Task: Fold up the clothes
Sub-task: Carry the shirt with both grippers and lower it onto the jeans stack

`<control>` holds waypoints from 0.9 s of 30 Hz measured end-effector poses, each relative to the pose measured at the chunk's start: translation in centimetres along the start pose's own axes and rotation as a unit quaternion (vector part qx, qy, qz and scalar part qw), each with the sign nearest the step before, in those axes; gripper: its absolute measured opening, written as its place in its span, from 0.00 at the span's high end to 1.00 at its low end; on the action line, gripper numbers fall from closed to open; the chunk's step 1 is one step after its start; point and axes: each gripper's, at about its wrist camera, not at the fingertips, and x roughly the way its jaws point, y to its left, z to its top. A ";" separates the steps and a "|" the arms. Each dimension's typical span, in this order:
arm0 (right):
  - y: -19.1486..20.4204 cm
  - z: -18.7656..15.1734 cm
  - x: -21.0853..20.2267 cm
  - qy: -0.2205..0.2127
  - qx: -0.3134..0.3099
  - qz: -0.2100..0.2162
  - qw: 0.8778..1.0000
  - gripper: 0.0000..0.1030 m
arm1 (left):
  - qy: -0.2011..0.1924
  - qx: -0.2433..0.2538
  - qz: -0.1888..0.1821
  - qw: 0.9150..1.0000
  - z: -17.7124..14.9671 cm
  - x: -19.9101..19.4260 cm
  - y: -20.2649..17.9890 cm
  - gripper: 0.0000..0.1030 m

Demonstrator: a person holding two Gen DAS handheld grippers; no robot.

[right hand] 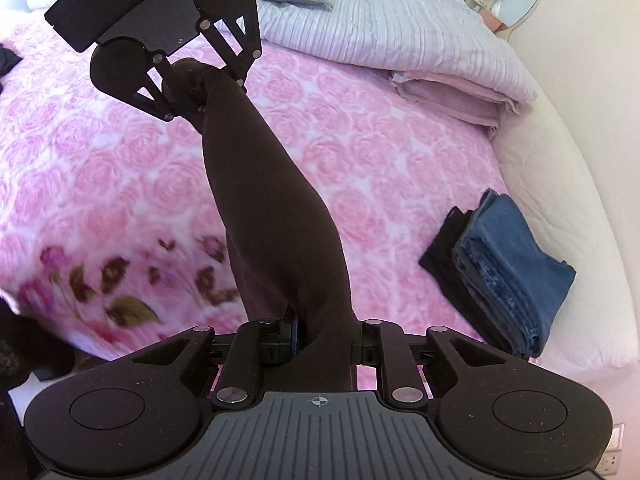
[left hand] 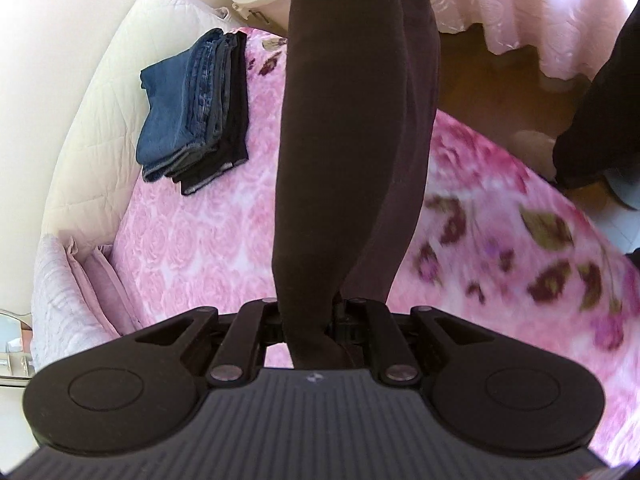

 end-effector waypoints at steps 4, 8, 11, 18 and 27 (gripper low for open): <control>-4.6 -3.6 -0.5 -0.012 -0.009 0.013 1.000 0.82 | 0.011 -0.027 0.000 1.000 5.1 0.4 1.9 0.91; -9.6 -6.6 -2.2 -0.024 -0.002 0.013 1.000 0.83 | 0.002 -0.064 0.007 0.998 9.4 0.5 4.4 0.91; -13.1 -7.5 -2.9 -0.029 -0.006 0.004 1.000 0.83 | -0.008 -0.085 0.020 0.996 11.9 0.8 6.8 0.91; -21.2 -7.7 -2.5 -0.029 -0.036 -0.029 0.999 0.83 | -0.042 -0.095 0.058 0.993 15.3 3.8 14.1 0.91; -34.5 -5.6 0.6 -0.032 -0.040 -0.083 0.995 0.83 | -0.066 -0.101 0.109 0.987 19.2 9.5 27.3 0.91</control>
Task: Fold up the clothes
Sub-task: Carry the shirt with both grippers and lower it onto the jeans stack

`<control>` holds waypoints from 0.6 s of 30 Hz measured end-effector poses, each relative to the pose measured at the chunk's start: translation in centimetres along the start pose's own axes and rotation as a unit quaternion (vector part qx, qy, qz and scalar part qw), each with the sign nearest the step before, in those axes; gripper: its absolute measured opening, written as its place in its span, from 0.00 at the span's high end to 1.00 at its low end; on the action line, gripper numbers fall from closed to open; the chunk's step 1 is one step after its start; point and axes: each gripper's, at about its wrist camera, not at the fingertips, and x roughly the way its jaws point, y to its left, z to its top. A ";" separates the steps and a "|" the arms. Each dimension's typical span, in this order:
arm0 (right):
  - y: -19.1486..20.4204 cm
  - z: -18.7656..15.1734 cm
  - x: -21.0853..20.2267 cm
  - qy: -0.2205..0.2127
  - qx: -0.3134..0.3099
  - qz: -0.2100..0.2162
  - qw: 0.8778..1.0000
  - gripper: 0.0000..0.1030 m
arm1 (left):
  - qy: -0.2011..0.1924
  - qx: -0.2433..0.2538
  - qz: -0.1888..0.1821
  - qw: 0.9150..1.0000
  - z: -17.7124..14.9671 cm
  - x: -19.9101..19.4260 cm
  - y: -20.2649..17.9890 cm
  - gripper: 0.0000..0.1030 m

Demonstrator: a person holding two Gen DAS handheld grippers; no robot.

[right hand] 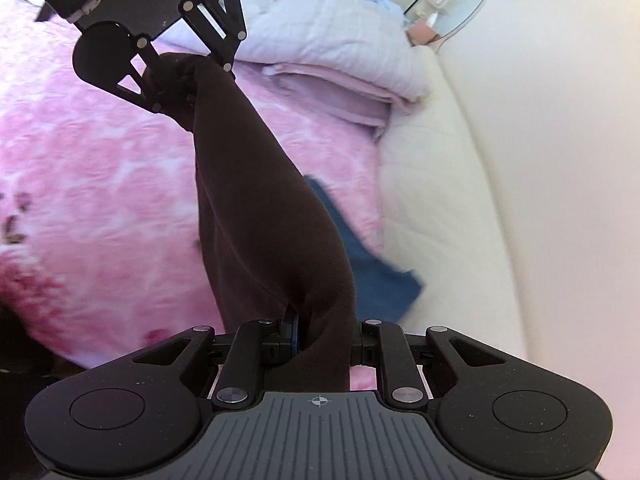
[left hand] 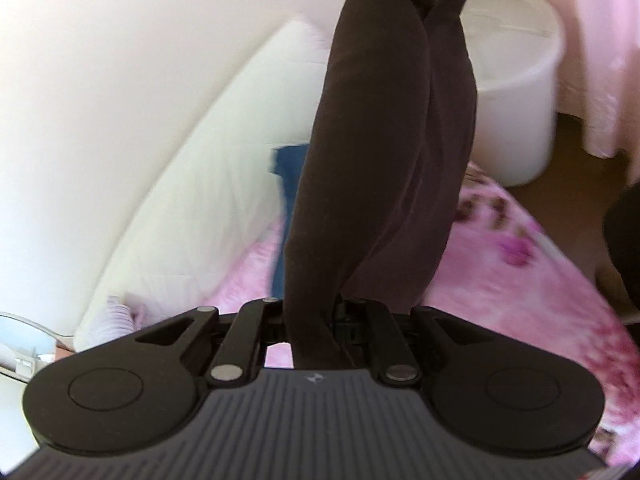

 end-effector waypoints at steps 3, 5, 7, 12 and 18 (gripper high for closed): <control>-5.3 0.6 3.2 -0.020 -0.027 -0.012 0.999 0.83 | 0.016 -0.007 0.044 0.999 2.0 3.7 4.1 0.91; -7.8 0.1 5.7 -0.052 -0.055 -0.032 0.997 0.83 | 0.031 -0.021 0.079 0.996 3.2 6.0 6.7 0.91; -10.3 -0.3 8.1 -0.084 -0.082 -0.053 0.992 0.82 | 0.049 -0.039 0.117 0.991 4.2 8.5 8.5 0.91; -15.2 -2.5 14.7 -0.160 -0.142 -0.090 0.973 0.82 | 0.104 -0.081 0.145 0.981 4.6 16.7 7.1 0.91; -13.5 -6.6 19.5 -0.141 -0.156 -0.052 0.976 0.82 | 0.196 -0.057 0.056 0.977 1.8 28.1 -4.0 0.89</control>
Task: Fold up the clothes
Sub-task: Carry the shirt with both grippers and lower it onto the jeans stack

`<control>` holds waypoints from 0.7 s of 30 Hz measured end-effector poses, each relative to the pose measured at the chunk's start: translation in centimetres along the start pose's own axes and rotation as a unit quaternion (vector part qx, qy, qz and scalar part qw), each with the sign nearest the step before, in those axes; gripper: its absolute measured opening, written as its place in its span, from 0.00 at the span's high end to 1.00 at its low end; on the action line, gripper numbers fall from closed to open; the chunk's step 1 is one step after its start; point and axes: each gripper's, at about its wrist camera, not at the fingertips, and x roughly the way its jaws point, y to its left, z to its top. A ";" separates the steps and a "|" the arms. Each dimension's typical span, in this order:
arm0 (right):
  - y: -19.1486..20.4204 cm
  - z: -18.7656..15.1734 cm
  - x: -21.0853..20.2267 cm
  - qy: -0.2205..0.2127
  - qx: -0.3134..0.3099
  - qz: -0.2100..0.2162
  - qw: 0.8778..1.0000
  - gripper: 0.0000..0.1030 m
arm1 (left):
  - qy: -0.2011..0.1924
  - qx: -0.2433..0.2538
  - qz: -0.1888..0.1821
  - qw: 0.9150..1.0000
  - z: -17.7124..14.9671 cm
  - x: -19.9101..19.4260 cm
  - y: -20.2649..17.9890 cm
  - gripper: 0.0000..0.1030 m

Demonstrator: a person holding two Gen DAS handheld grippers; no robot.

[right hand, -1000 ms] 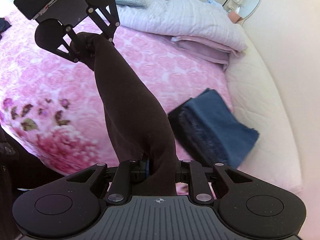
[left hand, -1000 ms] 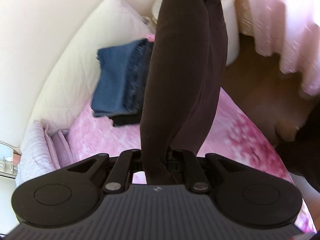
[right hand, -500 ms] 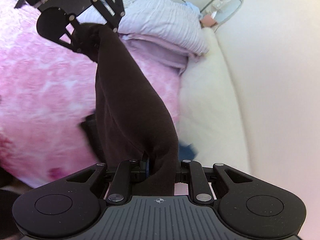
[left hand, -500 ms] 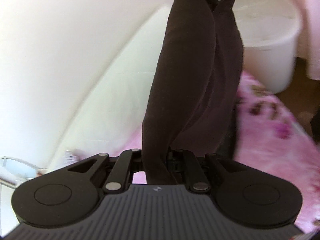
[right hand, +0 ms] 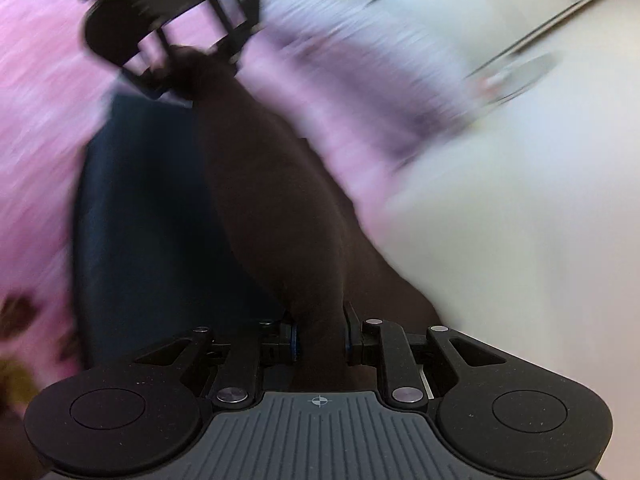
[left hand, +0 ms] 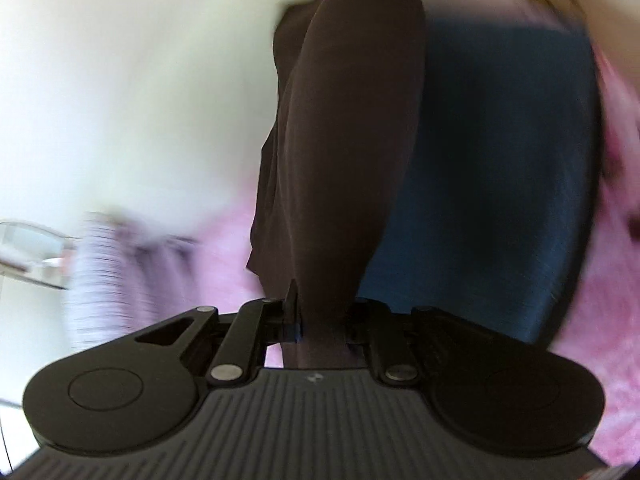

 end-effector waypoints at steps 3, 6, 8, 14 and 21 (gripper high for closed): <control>1.5 -1.8 1.1 0.010 -0.006 0.018 1.000 0.82 | -0.003 0.017 0.018 1.000 -0.7 0.7 -2.1 0.86; 3.1 -3.5 2.2 0.020 -0.012 0.037 0.999 0.81 | -0.017 0.033 0.034 0.999 -1.5 -0.1 -2.2 0.80; 4.1 -4.7 2.9 0.027 -0.017 0.049 0.998 0.81 | -0.021 0.051 0.036 0.998 -2.3 -0.7 -2.3 0.80; 7.1 -8.2 5.1 0.047 -0.029 0.086 0.995 0.87 | -0.014 0.060 0.024 0.998 -2.5 -0.3 -1.9 0.89; 5.6 -7.9 0.7 0.043 0.018 0.079 0.996 0.90 | -0.039 0.036 0.038 0.998 -3.6 -4.7 -1.2 0.91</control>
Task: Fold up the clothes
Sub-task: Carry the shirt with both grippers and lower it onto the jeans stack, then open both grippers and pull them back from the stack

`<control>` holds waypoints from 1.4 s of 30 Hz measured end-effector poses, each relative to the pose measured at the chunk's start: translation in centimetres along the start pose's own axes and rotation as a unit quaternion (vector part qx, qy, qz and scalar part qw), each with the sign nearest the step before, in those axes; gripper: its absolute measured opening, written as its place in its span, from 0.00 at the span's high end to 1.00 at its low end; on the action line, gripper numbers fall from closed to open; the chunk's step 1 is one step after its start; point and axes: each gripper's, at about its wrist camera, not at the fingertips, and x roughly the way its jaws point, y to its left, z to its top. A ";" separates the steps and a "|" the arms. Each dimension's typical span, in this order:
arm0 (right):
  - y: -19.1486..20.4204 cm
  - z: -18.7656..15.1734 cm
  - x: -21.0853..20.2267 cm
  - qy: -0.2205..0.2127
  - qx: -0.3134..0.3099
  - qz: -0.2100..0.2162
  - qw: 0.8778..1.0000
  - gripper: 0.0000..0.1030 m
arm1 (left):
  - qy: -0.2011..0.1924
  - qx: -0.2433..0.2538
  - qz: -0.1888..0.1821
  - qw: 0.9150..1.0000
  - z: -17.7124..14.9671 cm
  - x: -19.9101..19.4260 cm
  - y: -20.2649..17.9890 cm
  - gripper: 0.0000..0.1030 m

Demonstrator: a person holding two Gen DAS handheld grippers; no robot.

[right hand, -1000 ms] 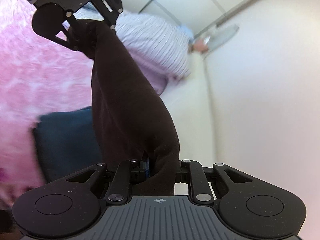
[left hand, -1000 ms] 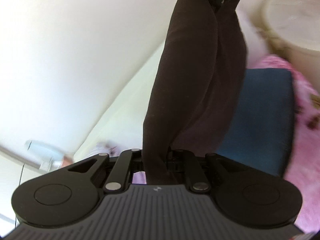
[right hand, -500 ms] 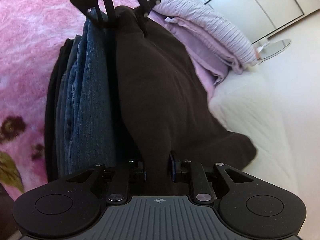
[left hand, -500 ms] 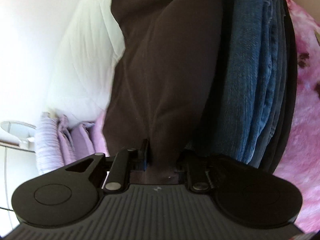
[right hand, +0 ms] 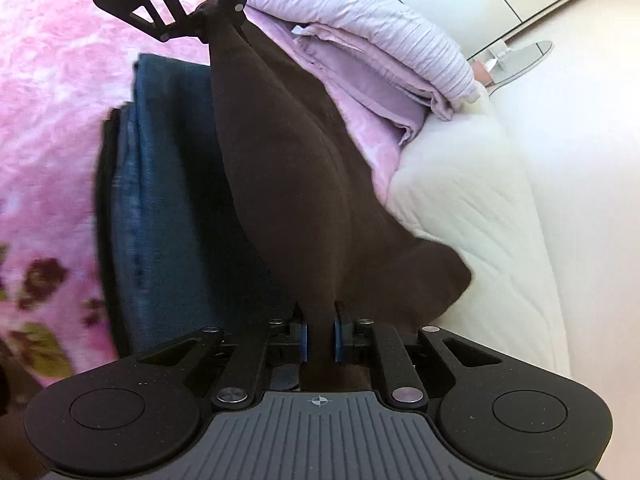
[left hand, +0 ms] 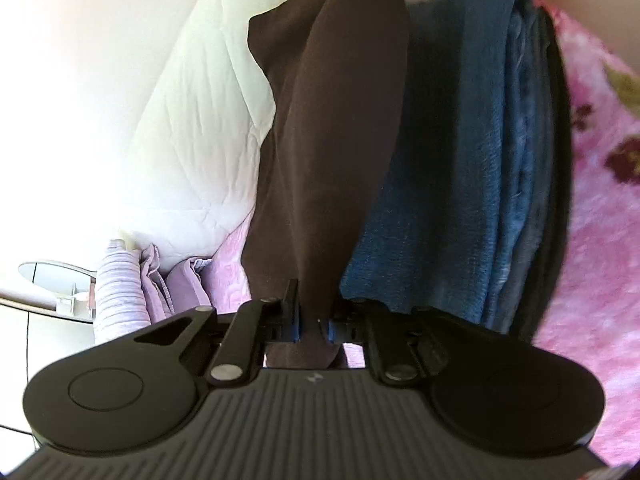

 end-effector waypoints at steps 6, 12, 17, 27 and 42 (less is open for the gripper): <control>3.2 -1.1 1.3 0.020 -0.009 0.024 0.999 0.91 | 0.014 -0.007 -0.011 1.000 -0.6 1.2 -2.5 0.91; 0.7 -0.9 -1.7 0.004 0.005 0.003 1.000 0.91 | -0.004 -0.017 0.025 1.000 0.1 -2.6 -0.3 0.92; 3.1 -1.0 0.2 0.019 -0.010 0.026 0.999 0.91 | 0.021 -0.003 -0.010 1.000 -0.7 0.2 -2.9 0.92; 5.0 -1.3 -0.7 0.016 -0.001 0.027 1.000 0.91 | 0.014 -0.007 -0.012 1.000 -0.8 -1.7 -2.9 0.92; 6.2 -1.5 0.6 0.032 -0.015 0.012 0.999 0.79 | 0.052 -0.056 -0.001 0.997 1.9 -1.1 1.3 0.66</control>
